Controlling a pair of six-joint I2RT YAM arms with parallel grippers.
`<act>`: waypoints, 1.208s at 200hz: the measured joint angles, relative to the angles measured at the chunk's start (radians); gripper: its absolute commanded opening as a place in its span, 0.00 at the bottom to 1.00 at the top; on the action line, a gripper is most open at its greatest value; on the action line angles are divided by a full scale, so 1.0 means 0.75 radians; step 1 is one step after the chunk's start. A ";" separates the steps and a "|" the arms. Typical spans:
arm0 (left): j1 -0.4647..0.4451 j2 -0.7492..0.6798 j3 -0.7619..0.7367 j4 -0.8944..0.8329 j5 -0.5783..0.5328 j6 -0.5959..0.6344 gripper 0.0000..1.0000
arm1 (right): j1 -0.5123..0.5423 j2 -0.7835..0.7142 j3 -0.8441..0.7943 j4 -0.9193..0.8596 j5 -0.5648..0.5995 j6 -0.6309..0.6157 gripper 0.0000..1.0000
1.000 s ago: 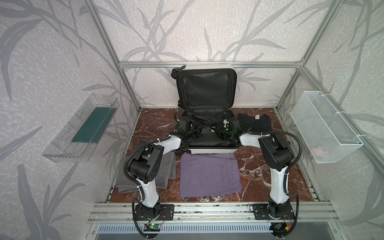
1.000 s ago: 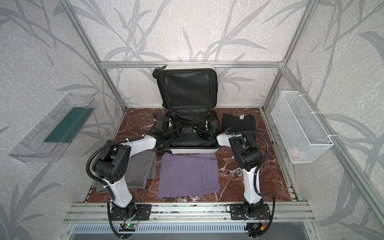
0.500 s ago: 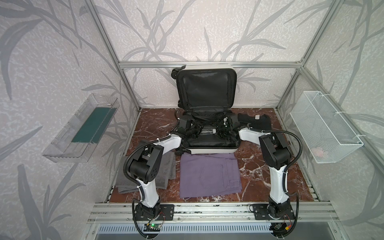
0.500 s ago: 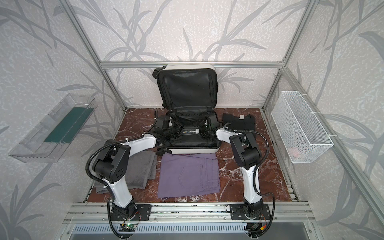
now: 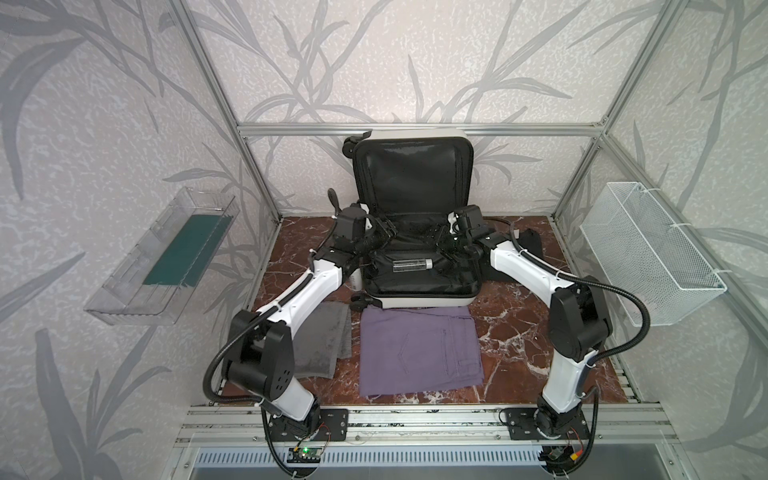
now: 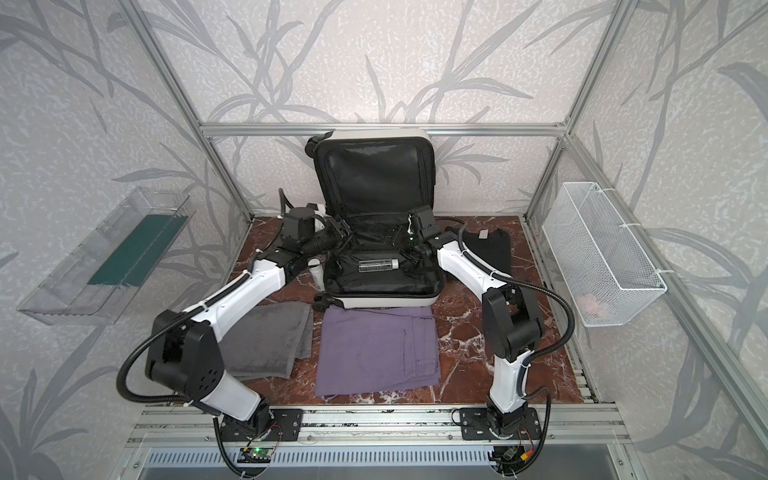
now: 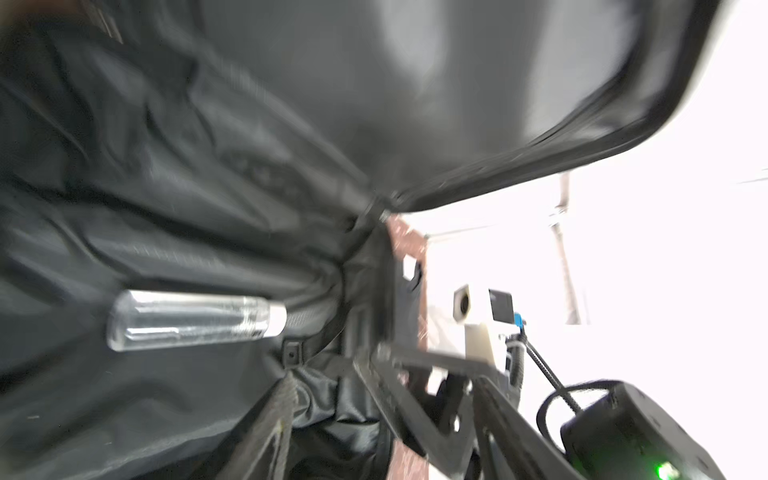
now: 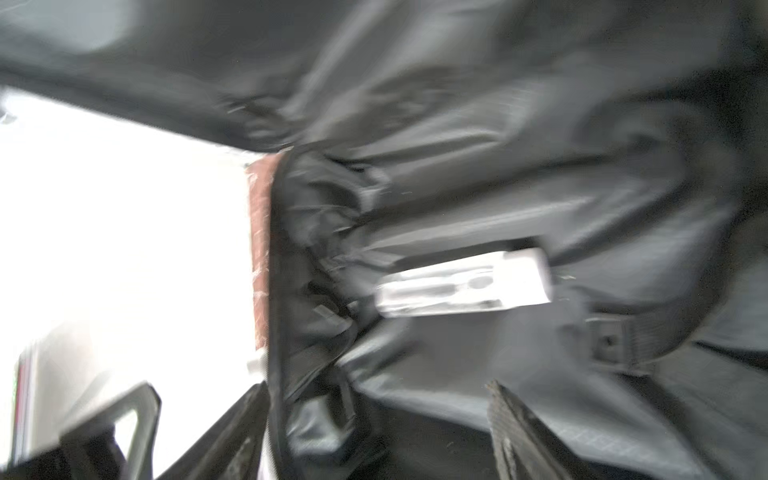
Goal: Pack the luggage
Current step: 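Lower the clear bottle into the suitcase and open the right gripper, then reach the right gripper to the small white bottle while the left arm draws back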
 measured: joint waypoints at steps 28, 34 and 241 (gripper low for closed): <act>0.122 -0.173 -0.033 -0.073 -0.025 0.071 0.76 | 0.148 0.011 0.219 -0.167 0.060 -0.188 0.81; 0.154 -0.204 -0.051 -0.085 -0.026 0.079 0.77 | 0.184 0.025 0.283 -0.208 0.068 -0.238 0.81; 0.749 -0.428 -0.478 -0.360 -0.011 0.115 0.85 | 0.600 0.879 1.486 -0.722 0.389 -1.072 0.76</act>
